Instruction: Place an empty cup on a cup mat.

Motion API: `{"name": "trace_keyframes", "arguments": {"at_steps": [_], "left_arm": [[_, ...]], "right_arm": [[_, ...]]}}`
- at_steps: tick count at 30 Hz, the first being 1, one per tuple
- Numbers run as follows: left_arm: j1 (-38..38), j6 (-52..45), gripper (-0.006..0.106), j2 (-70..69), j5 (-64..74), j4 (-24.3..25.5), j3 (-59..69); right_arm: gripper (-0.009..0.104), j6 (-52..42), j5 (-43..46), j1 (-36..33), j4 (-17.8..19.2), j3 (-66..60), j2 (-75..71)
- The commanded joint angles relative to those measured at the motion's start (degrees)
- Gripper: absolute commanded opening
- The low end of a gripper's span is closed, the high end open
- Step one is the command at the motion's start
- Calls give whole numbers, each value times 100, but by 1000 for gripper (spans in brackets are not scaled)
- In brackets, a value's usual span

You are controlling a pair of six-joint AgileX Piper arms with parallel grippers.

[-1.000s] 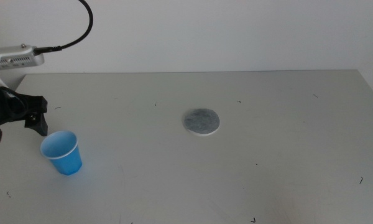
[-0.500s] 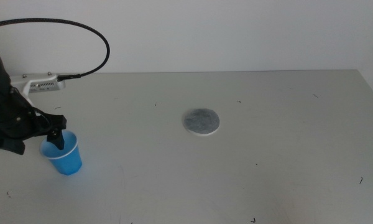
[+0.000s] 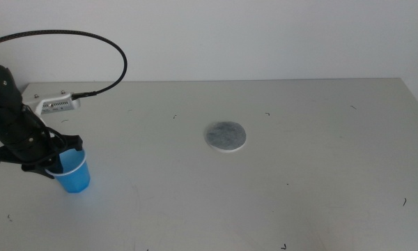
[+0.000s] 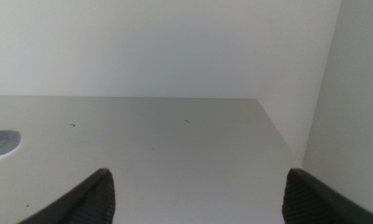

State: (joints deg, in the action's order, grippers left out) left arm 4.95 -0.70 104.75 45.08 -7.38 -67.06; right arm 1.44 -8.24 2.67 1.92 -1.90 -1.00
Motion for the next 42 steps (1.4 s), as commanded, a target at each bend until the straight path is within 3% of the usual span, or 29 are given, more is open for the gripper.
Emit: {"name": "trace_keyframes", "arguments": {"at_steps": [1,13,26,35,42], "left_arm": [[-57,-79,0,-338,44,-145,-172],[-1110,444,0,-77,947,-140,-1830],[-2618,861,0,1952,1644,-277,-5068],[-3009,1120,0,3296,2213,-322,-7105],[-3072,1133,0,3575,2299,-385,-7414]], "right_arm": [[94,-49,447,-11,52,66,-110],[94,-49,447,-11,52,66,-110],[94,-49,447,-11,52,66,-110],[94,-49,447,-11,52,66,-110],[94,-49,447,-11,52,66,-110]]}}
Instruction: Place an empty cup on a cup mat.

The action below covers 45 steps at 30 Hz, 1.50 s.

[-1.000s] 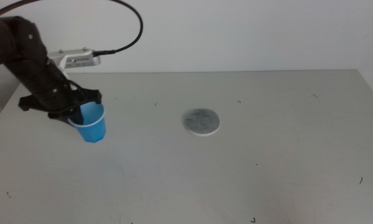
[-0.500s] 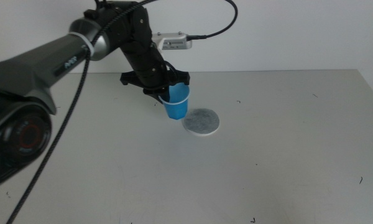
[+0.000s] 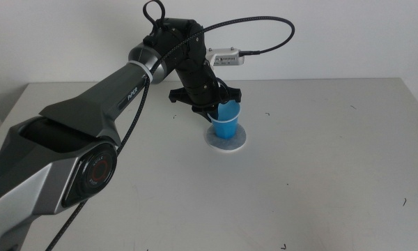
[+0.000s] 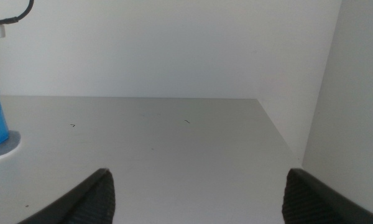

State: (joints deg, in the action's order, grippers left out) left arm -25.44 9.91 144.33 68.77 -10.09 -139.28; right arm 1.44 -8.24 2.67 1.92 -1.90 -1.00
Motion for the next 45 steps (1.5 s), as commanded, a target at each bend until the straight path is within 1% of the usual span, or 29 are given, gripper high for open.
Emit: {"name": "trace_keyframes", "arguments": {"at_steps": [1,6,8,9,11,16,19,20,21,25,28,31,35,41,43,45], "left_arm": [[-33,71,0,-384,-53,-114,-193],[-33,50,2,-384,49,-114,-193],[-33,50,8,-384,105,-114,-193],[-33,50,13,-384,132,-114,-193],[-33,11,26,-384,170,-114,-193],[-33,-207,74,-429,229,-125,-200],[-22,-382,97,-453,338,-167,-358],[-22,-418,104,-457,397,-181,-430],[-22,-439,105,-473,484,-181,-524],[-22,-637,105,-594,638,-224,-937],[-22,-722,105,-783,638,-341,-1103],[-22,-946,105,-1039,638,-335,-1194],[15,-1604,105,-1517,638,-310,-1194],[166,-3045,105,-2317,638,-305,-1194],[215,-3234,105,-2601,638,-320,-1189],[257,-3273,105,-2933,638,-213,-1126]], "right_arm": [[94,-49,447,-11,52,66,-110],[94,-49,447,-11,52,66,-110],[94,-49,447,-11,52,66,-110],[94,-49,447,-11,52,66,-110],[94,-49,447,-11,52,66,-110],[94,-49,447,-11,52,66,-110],[94,-49,447,-11,52,66,-110],[94,-49,447,-11,52,66,-110],[94,-49,447,-11,52,66,-110],[94,-49,447,-11,52,66,-110],[94,-49,447,-11,52,66,-110],[94,-49,447,-11,52,66,-110],[94,-49,447,-11,52,66,-110],[94,-49,447,-11,52,66,-110],[94,-49,447,-11,52,66,-110],[94,-49,447,-11,52,66,-110]]}}
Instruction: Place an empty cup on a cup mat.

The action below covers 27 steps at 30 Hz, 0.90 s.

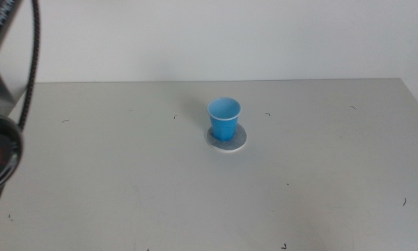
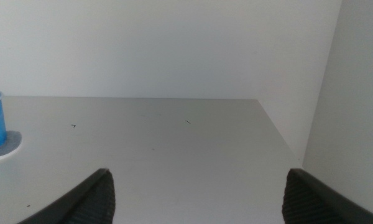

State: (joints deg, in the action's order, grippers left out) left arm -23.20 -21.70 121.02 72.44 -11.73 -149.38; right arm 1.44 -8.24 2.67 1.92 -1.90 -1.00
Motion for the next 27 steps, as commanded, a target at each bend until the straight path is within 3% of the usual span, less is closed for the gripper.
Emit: {"name": "trace_keyframes", "arguments": {"at_steps": [1,6,11,18,27], "left_arm": [[33,-116,105,-802,271,31,-27],[33,-46,105,-2015,271,553,1047],[33,413,105,-3436,253,1412,2593],[167,1905,105,-5564,-763,2420,5271],[1201,2295,105,-7981,-3260,2543,8878]], "right_arm": [[94,-49,447,-11,52,66,-110],[94,-49,447,-11,52,66,-110],[94,-49,447,-11,52,66,-110],[94,-49,447,-11,52,66,-110],[94,-49,447,-11,52,66,-110]]}}
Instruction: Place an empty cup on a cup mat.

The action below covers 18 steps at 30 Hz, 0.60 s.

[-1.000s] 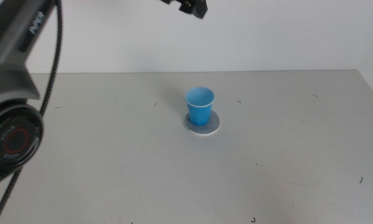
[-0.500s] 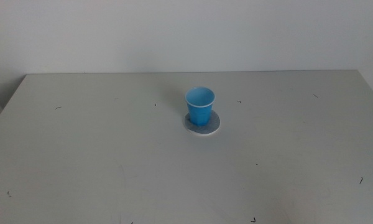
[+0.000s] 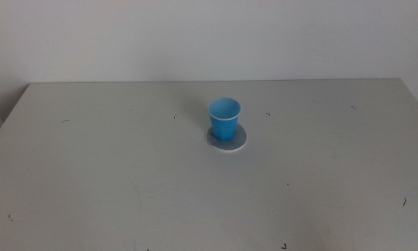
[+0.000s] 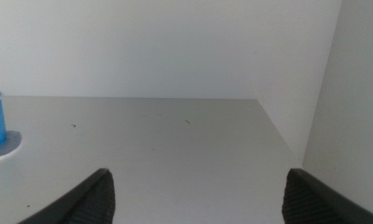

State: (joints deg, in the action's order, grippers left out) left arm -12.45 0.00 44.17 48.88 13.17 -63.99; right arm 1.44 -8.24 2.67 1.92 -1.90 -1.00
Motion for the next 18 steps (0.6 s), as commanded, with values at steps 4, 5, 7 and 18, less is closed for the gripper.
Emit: {"name": "trace_keyframes", "arguments": {"at_steps": [4,5,7,18], "left_arm": [[447,142,105,-1194,-1929,-92,1707],[496,163,105,-1396,-2136,-118,2053],[566,169,105,-1757,-2508,-201,2725],[621,324,105,-3744,-4759,-719,5882]], "right_arm": [[94,-49,447,-11,52,66,-110],[94,-49,447,-11,52,66,-110],[94,-49,447,-11,52,66,-110],[94,-49,447,-11,52,66,-110]]}}
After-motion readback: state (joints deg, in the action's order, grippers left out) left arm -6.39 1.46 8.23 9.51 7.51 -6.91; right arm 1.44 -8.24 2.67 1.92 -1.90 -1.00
